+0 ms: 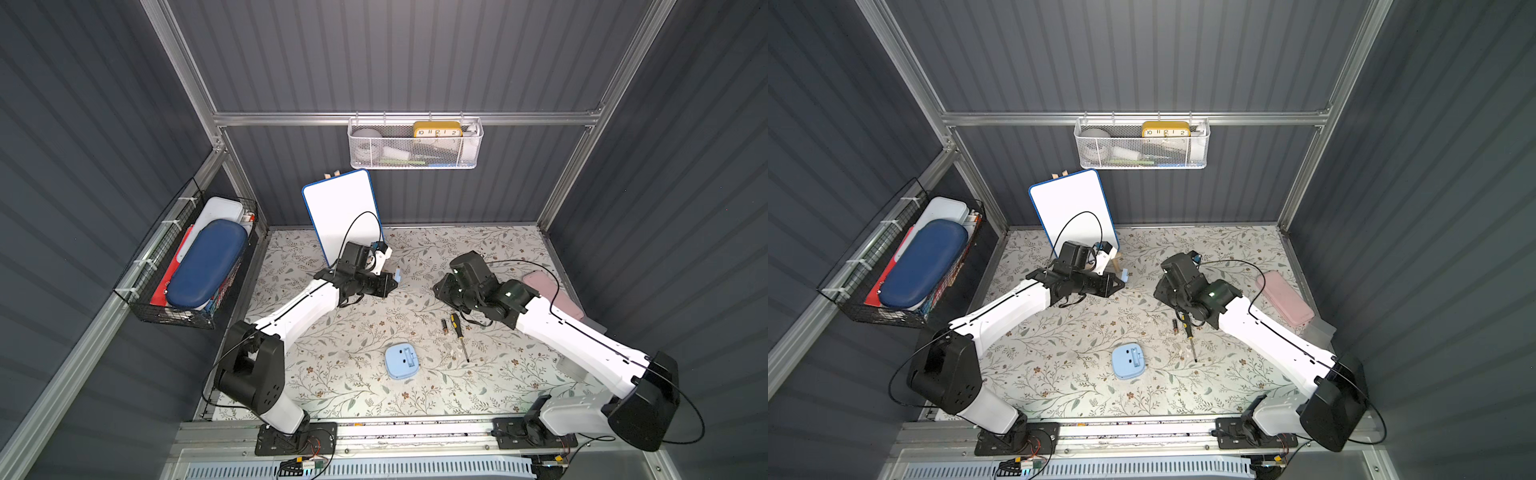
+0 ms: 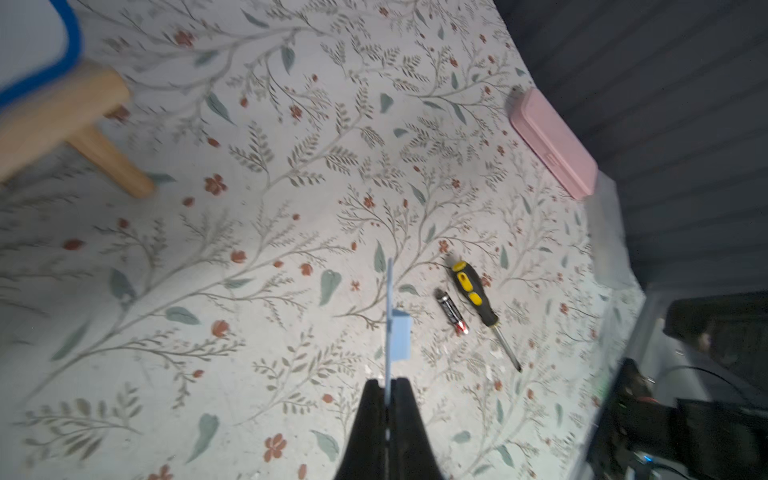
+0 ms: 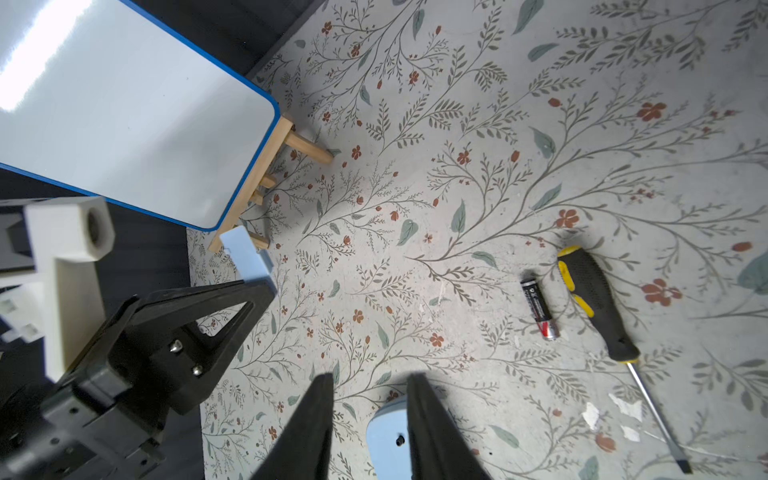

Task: Remove the battery from the alarm
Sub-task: Pick up the cover from the center of the board.

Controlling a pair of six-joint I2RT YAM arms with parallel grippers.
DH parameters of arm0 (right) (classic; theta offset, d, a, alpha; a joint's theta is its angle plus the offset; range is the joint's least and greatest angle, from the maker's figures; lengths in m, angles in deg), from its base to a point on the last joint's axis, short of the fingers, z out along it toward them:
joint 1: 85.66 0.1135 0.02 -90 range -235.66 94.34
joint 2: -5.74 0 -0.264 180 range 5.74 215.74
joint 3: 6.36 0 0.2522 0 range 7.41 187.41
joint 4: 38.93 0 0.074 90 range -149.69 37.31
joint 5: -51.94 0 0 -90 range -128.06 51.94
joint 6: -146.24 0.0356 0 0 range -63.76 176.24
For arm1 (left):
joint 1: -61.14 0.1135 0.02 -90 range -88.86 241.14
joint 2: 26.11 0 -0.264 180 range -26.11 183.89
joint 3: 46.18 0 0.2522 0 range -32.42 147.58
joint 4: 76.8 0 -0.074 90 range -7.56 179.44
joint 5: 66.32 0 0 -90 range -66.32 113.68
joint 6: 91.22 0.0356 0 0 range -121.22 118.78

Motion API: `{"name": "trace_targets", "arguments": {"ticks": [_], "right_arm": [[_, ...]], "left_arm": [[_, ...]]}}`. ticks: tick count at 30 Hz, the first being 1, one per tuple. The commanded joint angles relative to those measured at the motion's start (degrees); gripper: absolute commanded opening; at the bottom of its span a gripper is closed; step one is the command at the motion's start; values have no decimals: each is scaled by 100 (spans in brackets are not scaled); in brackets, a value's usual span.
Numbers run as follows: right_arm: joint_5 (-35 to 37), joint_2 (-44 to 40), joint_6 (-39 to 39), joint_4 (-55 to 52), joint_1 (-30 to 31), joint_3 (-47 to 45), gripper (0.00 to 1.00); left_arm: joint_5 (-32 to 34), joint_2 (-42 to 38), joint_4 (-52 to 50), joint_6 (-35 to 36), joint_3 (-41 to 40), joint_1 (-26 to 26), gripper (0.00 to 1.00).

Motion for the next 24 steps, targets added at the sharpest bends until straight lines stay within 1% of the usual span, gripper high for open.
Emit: {"name": "trace_targets", "arguments": {"ticks": [1, 3, 6, 7, 9, 11, 12, 13, 15, 17, 18, 20, 21, 23, 24], "right_arm": [[-533, -81, 444, 829, -190, -444, 36], [-753, -42, 541, 1125, -312, -570, 36], [-960, -31, 597, 918, -577, -486, 37], [-869, -123, 654, 720, -659, -487, 37], [-538, -419, 797, 465, -773, -652, 36], [-288, -910, 917, 729, -876, -1076, 36], [-344, -1131, 963, 926, -977, -1310, 36], [-478, -1284, 998, 1056, -1074, -1464, 35], [-731, -1381, 877, 1081, -1207, -1507, 32], [-942, -1322, 735, 1038, -1209, -1401, 30], [-1178, -1236, 696, 1136, -1224, -1371, 29], [-1835, -976, 664, 1462, -1259, -1322, 28], [-2330, -806, 696, 1618, -1279, -1279, 28], [-3097, -390, 864, 2033, -1344, -1254, 27], [-3590, -219, 981, 2371, -1393, -1267, 27]], "left_arm": [[2189, -393, 194, 714, 25, -819, 0], [2772, -484, 320, 846, -85, -1001, 0], [3922, -670, 319, 908, -367, -1253, 0], [4231, -769, 399, 952, -507, -1282, 0], [4595, -1040, 598, 1029, -752, -1323, 0], [4844, -1322, 958, 1341, -1103, -1417, 0], [4969, -1454, 1129, 1513, -1301, -1530, 0], [4976, -1594, 1325, 1716, -1499, -1593, 0], [4614, -1972, 1769, 2264, -1933, -1650, 0], [4495, -2413, 2249, 2699, -2323, -1755, 0], [4333, -2706, 2450, 2928, -2484, -1768, 0], [4082, -3188, 2892, 3493, -2805, -1787, 0], [3903, -3421, 3058, 3731, -2950, -1805, 0], [3519, -3794, 3258, 4087, -3217, -1816, 0], [3281, -3956, 3320, 4378, -3363, -1811, 0]]}}
